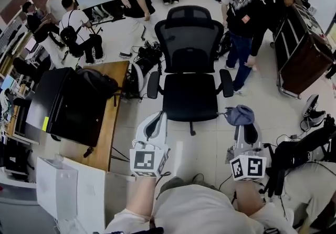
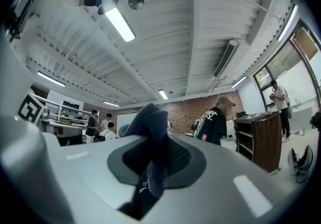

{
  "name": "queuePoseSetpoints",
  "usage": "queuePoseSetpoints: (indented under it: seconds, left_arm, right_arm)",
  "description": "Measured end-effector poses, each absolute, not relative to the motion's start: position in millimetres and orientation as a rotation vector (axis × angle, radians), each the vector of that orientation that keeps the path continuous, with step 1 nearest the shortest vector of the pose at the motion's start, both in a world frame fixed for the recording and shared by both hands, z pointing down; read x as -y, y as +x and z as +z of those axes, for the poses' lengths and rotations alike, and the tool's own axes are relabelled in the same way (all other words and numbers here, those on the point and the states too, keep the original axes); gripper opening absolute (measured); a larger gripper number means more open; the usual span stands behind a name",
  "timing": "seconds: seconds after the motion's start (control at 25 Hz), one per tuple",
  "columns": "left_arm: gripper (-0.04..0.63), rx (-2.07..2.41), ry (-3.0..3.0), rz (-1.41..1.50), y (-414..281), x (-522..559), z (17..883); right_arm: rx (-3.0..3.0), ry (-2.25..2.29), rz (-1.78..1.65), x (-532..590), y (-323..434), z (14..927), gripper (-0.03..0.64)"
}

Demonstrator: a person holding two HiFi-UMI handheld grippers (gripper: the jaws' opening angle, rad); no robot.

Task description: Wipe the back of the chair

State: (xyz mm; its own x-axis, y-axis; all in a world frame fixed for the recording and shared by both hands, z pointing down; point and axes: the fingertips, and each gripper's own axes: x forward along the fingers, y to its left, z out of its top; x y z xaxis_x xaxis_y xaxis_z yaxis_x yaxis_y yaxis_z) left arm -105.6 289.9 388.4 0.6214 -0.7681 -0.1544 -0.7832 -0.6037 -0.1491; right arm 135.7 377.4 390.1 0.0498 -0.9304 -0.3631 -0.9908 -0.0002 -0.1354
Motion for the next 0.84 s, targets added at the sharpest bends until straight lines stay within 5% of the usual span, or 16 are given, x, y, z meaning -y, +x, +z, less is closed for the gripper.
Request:
queuePoseSetpoints:
  seconds: [0.84]
  left_arm:
    - [0.071,-1.296,-2.627,0.107,-181,-340,402]
  right_arm:
    - [-1.903,-2.002,0.256,-440,98,379,0.046]
